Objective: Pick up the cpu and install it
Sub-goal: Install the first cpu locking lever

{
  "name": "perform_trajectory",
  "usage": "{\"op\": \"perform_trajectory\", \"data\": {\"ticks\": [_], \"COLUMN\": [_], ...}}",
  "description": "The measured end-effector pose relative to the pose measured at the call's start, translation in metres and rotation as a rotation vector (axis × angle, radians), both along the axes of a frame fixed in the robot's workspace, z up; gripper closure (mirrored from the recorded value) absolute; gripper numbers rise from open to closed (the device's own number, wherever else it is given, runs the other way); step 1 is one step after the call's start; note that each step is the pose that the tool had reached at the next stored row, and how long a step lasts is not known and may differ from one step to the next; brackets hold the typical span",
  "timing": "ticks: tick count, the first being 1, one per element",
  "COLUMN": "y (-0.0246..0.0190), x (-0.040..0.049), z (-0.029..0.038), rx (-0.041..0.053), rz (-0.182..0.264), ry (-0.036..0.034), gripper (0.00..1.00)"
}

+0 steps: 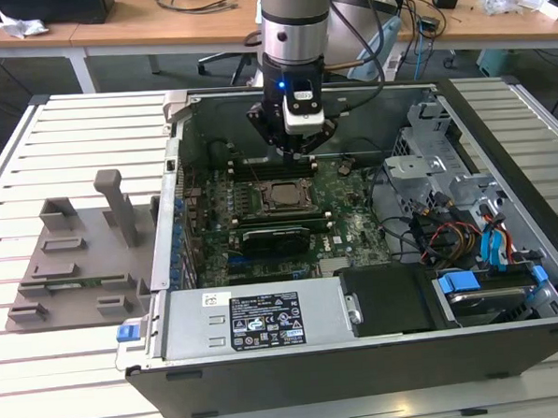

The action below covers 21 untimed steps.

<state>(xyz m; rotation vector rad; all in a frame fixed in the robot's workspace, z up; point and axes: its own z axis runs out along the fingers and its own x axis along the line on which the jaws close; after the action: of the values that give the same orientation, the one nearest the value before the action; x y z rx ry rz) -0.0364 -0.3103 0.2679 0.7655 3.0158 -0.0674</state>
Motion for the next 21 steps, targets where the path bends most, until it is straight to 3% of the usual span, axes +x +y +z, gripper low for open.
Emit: {"op": "perform_trajectory", "data": {"ticks": [21], "y": [0.0], "x": [0.0], "z": [0.0], "rx": [0.0], "rz": [0.09], "ry": [0.0], "gripper": [0.89]}}
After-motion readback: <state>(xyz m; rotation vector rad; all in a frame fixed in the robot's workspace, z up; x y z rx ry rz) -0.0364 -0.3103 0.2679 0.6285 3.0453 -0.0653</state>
